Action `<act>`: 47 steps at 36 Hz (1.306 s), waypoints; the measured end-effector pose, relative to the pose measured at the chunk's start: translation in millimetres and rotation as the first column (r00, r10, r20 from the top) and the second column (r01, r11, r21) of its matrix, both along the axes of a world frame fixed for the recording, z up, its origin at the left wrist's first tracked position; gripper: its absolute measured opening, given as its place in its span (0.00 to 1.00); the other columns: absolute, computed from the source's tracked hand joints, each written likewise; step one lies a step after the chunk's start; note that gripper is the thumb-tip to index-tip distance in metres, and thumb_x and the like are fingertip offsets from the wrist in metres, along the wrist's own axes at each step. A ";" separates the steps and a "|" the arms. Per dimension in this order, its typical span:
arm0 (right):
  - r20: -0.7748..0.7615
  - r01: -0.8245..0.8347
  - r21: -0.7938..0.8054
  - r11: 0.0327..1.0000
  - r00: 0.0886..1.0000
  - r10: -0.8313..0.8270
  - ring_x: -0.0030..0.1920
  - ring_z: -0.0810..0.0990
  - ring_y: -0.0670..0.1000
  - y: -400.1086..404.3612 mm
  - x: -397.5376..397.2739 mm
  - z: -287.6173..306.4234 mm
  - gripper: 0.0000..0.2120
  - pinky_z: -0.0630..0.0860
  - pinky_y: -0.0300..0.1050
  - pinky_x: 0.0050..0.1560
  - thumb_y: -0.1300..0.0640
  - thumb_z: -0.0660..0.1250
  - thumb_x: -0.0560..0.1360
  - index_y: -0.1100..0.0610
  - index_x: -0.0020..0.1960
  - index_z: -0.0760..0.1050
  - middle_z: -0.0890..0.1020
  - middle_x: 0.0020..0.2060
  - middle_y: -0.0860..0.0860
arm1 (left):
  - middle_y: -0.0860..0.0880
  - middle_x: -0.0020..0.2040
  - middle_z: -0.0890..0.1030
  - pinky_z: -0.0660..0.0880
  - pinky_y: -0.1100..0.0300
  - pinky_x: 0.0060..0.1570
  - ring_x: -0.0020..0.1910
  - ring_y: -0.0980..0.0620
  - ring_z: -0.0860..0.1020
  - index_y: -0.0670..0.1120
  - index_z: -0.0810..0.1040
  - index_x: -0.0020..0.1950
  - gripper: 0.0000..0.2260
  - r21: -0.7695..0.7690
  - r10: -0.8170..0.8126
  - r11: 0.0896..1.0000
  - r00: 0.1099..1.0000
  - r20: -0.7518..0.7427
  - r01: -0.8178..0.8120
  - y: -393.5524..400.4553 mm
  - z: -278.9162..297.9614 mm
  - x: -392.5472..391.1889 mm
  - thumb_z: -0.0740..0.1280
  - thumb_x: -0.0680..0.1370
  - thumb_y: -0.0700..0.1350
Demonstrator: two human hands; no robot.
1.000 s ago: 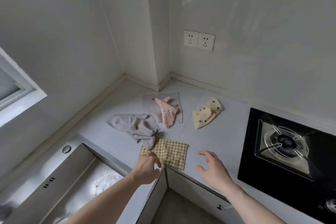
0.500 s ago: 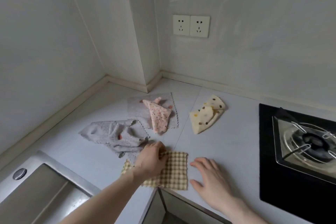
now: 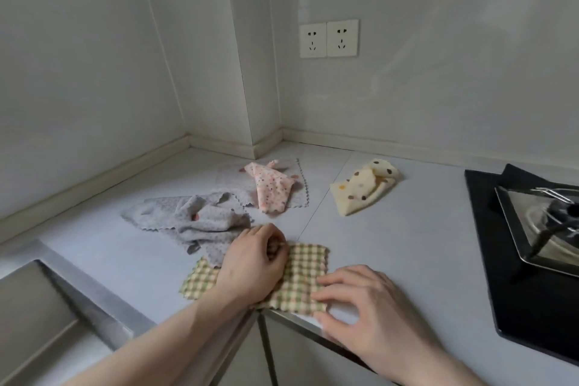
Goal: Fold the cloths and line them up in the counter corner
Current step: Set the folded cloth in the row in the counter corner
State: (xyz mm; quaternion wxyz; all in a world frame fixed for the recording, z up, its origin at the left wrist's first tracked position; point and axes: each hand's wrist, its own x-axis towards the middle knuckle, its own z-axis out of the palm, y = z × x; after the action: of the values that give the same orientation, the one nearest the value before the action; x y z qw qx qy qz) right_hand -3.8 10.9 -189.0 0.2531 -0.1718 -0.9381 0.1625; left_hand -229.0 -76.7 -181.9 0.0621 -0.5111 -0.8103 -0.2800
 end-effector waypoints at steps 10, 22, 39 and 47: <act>-0.070 0.117 -0.136 0.984 0.989 -0.127 0.48 0.79 0.39 -18.4 6.6 5.4 0.04 0.76 0.39 0.52 0.48 0.72 0.75 0.46 0.44 0.85 0.84 0.42 0.36 | 0.58 0.56 0.74 0.77 0.56 0.51 0.49 0.60 0.76 0.57 0.75 0.53 0.08 0.233 -0.082 0.972 0.982 0.173 0.040 -28.6 10.8 22.2 0.69 0.75 0.51; -0.161 0.289 -0.261 0.921 0.928 -0.336 0.46 0.81 0.41 -71.0 43.0 89.6 0.06 0.75 0.37 0.49 0.51 0.72 0.77 0.50 0.44 0.86 0.85 0.41 0.39 | 0.55 0.49 0.85 0.77 0.60 0.48 0.48 0.57 0.81 0.53 0.85 0.51 0.10 -0.075 -0.304 0.950 0.953 0.005 0.304 -102.2 70.1 63.1 0.70 0.77 0.57; -0.223 0.334 -0.212 0.918 0.898 -0.378 0.29 0.83 0.46 -111.6 114.3 190.6 0.10 0.83 0.47 0.42 0.54 0.70 0.78 0.50 0.38 0.83 0.84 0.32 0.48 | 0.56 0.47 0.87 0.81 0.59 0.55 0.47 0.61 0.84 0.49 0.87 0.51 0.18 0.019 -0.537 0.831 0.791 0.293 0.556 -123.7 156.4 109.1 0.72 0.73 0.61; -0.081 0.344 -0.209 0.915 0.927 -0.367 0.34 0.84 0.44 -120.3 145.0 209.7 0.07 0.83 0.46 0.46 0.53 0.71 0.77 0.48 0.40 0.85 0.86 0.35 0.45 | 0.57 0.44 0.87 0.78 0.62 0.43 0.45 0.60 0.84 0.51 0.88 0.52 0.14 -0.002 -0.543 0.818 0.772 0.330 0.575 -130.1 180.3 124.2 0.71 0.76 0.60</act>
State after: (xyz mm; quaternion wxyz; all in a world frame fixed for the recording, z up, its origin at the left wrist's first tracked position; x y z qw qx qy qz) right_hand 141.2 -109.4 20.7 0.3163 -0.3533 -0.8543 0.2130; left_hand -104.8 -206.9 -1.5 -0.1803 -0.6799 -0.6340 -0.3213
